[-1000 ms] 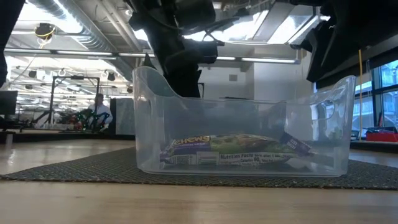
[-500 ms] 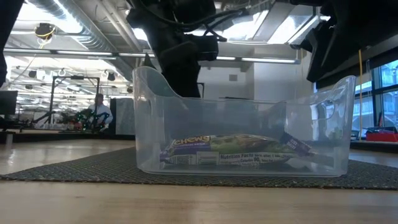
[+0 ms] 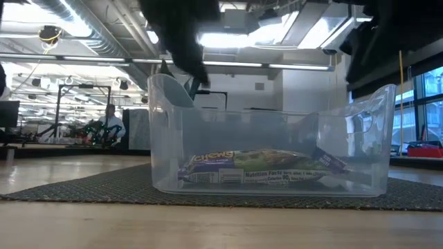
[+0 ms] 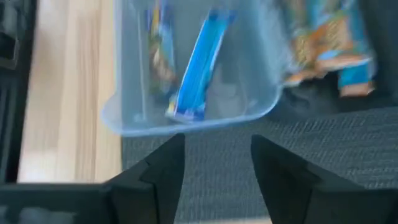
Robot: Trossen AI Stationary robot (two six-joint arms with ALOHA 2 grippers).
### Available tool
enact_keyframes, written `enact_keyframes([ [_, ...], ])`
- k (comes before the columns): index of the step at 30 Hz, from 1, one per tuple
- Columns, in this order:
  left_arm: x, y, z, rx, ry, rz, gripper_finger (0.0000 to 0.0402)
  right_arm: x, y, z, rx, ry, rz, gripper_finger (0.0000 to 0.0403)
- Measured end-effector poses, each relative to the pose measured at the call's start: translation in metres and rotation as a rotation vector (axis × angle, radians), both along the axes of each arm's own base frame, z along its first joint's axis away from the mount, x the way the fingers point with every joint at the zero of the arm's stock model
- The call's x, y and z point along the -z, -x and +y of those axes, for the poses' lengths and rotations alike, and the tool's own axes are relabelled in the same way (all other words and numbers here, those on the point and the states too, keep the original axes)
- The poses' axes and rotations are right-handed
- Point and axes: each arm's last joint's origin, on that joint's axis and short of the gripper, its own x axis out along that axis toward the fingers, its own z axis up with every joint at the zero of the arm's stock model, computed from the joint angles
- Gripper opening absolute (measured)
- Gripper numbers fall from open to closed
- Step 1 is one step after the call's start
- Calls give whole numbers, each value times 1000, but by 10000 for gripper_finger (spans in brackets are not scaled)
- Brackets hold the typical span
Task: Pick and place Granola Bars by type
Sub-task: Return to Home Position
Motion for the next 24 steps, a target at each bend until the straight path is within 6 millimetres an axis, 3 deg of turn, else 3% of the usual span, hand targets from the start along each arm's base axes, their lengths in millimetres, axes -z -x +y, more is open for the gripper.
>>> enact_keyframes([
  [7, -20, 73, -14, 42, 34, -414, 179, 3, 44, -26, 13, -151, -316, 186],
  [13, 2, 133, -7, 8, 70, -733, 178, 9, 70, -63, -19, -227, -535, 186],
  [17, 26, 164, 7, -61, 122, -825, 178, 16, 78, -84, 4, -235, -597, 186],
  [24, 49, 193, 16, -112, 177, -911, 178, 31, 91, -106, 12, -262, -687, 186],
])
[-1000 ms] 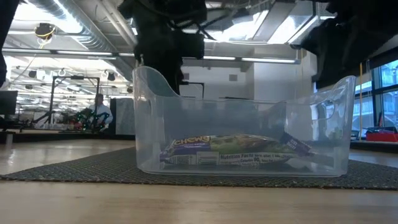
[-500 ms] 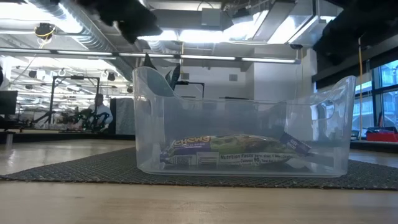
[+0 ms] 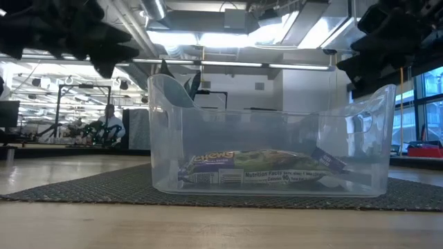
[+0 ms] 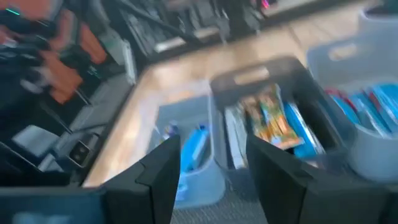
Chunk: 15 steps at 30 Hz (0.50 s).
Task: Pick and place Granola Bars by type
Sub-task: Return to Home Position
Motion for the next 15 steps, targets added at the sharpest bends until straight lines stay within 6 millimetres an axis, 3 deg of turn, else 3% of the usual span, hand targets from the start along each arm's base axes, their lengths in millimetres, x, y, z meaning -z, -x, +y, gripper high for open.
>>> enact_keyframes([
  [4, 10, 8, 0, 0, 12, -21, 178, 5, 8, -5, -30, -7, -122, 186],
  [15, 28, 28, 1, -5, 48, -105, 178, 16, 27, -11, -40, 29, -226, 186],
])
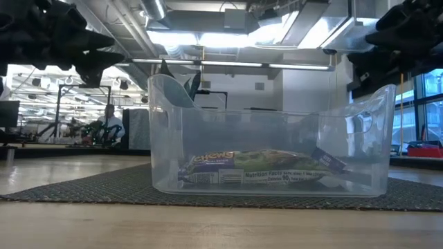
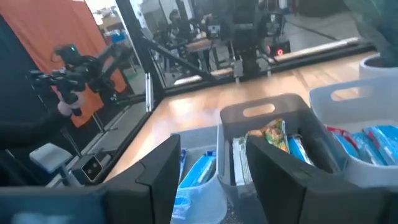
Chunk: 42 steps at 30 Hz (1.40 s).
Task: Pick and place Granola Bars by type
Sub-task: Return to Home Position
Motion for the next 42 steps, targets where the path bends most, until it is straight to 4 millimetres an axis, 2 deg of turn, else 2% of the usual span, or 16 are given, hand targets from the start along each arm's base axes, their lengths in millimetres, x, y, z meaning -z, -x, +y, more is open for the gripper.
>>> enact_keyframes([
  [12, 0, 13, 1, -45, 2, -15, 178, 8, 15, 0, -23, 31, -118, 186],
  [17, -2, 17, 1, -39, -30, -54, 178, 12, 21, 0, -5, 49, -108, 186],
  [22, 2, 17, 3, -97, -29, -1, 178, 12, 24, -3, 97, 109, -96, 186],
  [30, 2, 17, 7, -233, -92, 3, 178, 10, 25, -14, 401, 245, -73, 186],
  [42, 10, 11, 18, -459, -121, 132, 178, 11, 25, -20, 471, 303, -59, 186],
])
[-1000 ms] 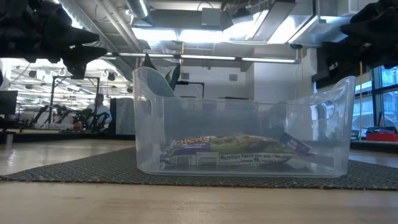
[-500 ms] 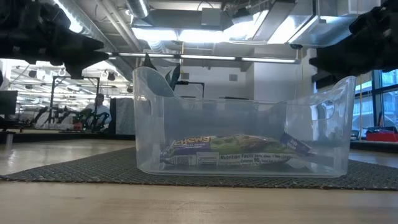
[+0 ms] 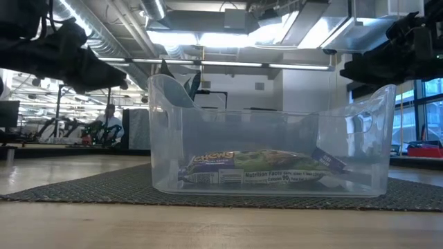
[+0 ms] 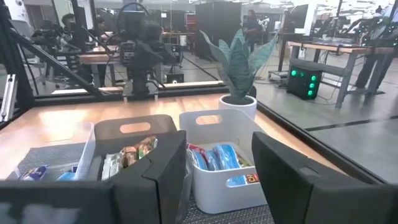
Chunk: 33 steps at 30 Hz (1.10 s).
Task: Pick and place Granola Bars by type
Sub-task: Return to Home Position
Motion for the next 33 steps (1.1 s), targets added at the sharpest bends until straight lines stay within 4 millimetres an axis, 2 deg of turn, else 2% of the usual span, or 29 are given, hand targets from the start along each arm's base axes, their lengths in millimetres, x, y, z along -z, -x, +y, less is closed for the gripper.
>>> enact_keyframes([
  [7, 2, -2, -2, 71, 47, 7, 178, 0, 0, 0, -1, -3, -1, 186],
  [12, 2, -2, -4, 57, 108, -30, 178, 0, 0, 0, -1, -3, -1, 186],
  [20, -4, 7, 4, -271, 159, -172, 178, 0, 0, 0, -2, -3, -1, 186],
  [33, -7, 9, 3, -267, 135, -187, 178, 0, 0, 0, -3, -3, 0, 186],
])
